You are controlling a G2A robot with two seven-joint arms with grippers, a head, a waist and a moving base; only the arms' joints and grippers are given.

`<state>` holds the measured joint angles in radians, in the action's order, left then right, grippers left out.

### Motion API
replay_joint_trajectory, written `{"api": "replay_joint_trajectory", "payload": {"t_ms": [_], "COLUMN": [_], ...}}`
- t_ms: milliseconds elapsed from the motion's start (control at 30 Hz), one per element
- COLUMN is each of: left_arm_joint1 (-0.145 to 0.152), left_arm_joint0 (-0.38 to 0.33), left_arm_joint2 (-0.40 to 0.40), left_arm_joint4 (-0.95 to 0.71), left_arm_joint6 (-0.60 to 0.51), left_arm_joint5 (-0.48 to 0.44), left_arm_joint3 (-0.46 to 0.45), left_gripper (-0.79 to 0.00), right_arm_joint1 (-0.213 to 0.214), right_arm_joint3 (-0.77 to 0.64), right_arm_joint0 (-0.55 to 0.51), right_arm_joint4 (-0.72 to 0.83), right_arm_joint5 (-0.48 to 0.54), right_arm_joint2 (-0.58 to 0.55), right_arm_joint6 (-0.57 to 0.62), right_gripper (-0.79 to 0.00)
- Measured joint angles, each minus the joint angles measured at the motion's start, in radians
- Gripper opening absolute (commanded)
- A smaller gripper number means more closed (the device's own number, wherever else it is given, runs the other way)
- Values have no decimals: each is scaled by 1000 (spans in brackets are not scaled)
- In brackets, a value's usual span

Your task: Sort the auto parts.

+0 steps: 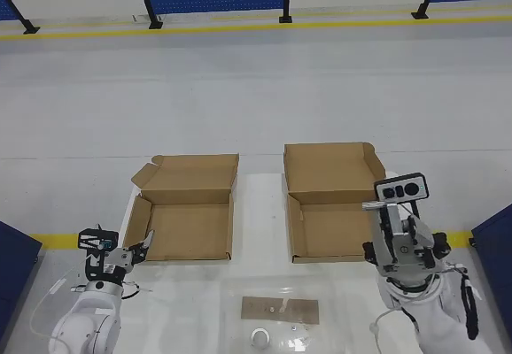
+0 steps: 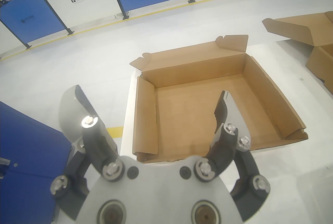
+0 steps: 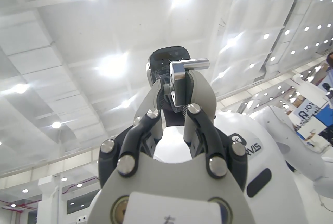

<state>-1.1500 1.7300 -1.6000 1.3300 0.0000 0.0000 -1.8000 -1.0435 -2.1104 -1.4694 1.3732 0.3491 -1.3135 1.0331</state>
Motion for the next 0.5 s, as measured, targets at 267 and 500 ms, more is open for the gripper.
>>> {"api": "replay_joint_trajectory", "payload": {"t_ms": [267, 500], "left_arm_joint1": [0, 0], "left_arm_joint0": [0, 0], "left_arm_joint2": [0, 0], "left_arm_joint4": [0, 0], "left_arm_joint6": [0, 0], "left_arm_joint5": [0, 0], "left_arm_joint3": [0, 0], "left_gripper": [0, 0], "right_arm_joint1": [-1, 10], "right_arm_joint3": [3, 49], "right_arm_joint0": [-4, -30], "right_arm_joint4": [-15, -271], "right_arm_joint5": [9, -13], "right_arm_joint2": [-15, -115], "right_arm_joint6": [8, -43], "right_gripper": [-785, -785]}}
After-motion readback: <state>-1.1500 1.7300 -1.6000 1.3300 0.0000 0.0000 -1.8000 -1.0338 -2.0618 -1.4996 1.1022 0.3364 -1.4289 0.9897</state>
